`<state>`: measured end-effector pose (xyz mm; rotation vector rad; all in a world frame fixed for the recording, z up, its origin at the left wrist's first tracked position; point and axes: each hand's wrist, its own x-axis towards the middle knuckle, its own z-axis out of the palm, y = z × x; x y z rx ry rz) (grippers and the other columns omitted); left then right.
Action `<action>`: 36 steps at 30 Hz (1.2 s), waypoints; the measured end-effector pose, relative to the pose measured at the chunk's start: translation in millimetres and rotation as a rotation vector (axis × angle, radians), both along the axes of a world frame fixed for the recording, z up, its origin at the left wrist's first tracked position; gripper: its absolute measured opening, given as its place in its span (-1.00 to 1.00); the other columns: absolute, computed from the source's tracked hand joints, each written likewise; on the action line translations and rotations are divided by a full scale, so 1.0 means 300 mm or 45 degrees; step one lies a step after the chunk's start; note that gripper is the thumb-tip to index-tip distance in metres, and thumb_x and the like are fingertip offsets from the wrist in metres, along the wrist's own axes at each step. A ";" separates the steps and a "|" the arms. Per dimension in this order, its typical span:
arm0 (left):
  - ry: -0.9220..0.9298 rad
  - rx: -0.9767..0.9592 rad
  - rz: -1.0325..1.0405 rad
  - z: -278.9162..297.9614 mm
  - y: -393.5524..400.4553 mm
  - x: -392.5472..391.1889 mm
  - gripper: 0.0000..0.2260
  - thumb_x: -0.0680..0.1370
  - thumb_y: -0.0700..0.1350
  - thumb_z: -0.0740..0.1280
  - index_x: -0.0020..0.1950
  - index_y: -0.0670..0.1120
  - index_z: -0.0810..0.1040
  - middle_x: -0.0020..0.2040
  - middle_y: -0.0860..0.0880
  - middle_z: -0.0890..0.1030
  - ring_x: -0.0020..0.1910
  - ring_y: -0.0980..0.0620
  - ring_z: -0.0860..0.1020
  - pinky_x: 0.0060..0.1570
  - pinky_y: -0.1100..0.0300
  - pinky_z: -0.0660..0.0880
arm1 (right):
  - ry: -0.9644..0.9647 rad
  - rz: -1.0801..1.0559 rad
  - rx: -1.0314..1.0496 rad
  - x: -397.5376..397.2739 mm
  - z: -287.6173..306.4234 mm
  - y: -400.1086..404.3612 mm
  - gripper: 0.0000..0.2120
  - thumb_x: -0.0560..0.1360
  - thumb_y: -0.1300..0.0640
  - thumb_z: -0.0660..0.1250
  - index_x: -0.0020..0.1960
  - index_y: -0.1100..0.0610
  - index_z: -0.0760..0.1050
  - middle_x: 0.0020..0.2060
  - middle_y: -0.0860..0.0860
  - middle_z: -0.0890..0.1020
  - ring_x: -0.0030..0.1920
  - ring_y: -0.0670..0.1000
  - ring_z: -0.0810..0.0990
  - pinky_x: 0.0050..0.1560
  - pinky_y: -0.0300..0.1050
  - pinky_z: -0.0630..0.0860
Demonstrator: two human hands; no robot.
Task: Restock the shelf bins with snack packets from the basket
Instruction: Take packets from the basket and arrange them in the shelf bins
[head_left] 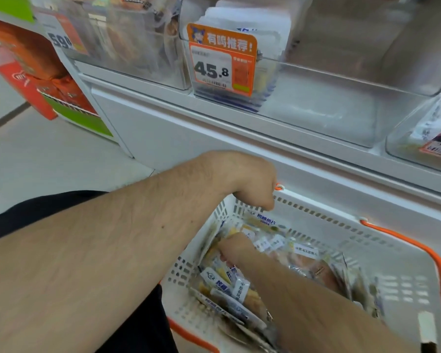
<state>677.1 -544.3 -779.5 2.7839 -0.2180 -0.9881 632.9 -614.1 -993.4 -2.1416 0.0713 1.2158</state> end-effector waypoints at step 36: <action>-0.639 -0.924 0.769 -0.020 -0.064 -0.079 -0.91 0.52 -0.16 0.45 -0.03 0.01 0.69 -0.10 0.07 0.71 -0.09 0.05 0.66 0.01 0.08 0.59 | -0.421 -0.785 0.395 0.170 0.806 -0.493 -0.68 0.51 -0.03 0.36 -0.31 0.12 0.40 -0.45 0.05 0.41 -0.47 0.04 0.28 -0.36 -0.08 0.23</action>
